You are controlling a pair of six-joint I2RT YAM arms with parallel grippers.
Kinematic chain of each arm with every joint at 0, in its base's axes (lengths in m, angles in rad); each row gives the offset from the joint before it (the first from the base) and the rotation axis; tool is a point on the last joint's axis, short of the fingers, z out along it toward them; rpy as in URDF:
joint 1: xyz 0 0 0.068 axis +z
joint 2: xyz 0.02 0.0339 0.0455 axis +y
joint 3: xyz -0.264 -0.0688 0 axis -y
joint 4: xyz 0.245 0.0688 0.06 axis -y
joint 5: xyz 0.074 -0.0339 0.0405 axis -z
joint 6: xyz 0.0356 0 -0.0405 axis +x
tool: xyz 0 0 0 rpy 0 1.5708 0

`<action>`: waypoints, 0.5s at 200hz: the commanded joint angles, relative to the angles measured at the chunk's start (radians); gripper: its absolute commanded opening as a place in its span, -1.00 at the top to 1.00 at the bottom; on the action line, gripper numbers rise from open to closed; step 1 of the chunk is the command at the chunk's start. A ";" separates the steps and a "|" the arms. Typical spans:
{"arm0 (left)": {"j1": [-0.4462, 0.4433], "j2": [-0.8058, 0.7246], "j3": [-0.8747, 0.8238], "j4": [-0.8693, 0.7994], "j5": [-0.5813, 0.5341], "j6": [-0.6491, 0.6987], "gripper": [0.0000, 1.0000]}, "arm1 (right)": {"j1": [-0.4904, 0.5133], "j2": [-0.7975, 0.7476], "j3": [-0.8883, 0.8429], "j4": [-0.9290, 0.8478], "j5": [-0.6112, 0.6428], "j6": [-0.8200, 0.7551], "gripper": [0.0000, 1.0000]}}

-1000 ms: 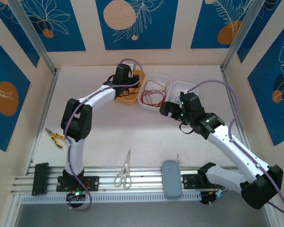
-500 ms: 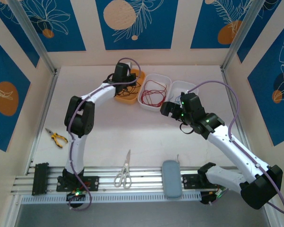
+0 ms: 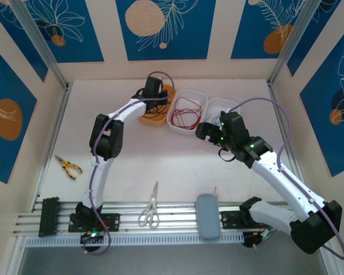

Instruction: Untangle the cables

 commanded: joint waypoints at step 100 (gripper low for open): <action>0.004 0.061 0.099 -0.085 0.052 0.004 0.97 | -0.011 0.020 -0.016 0.011 -0.027 0.009 -0.98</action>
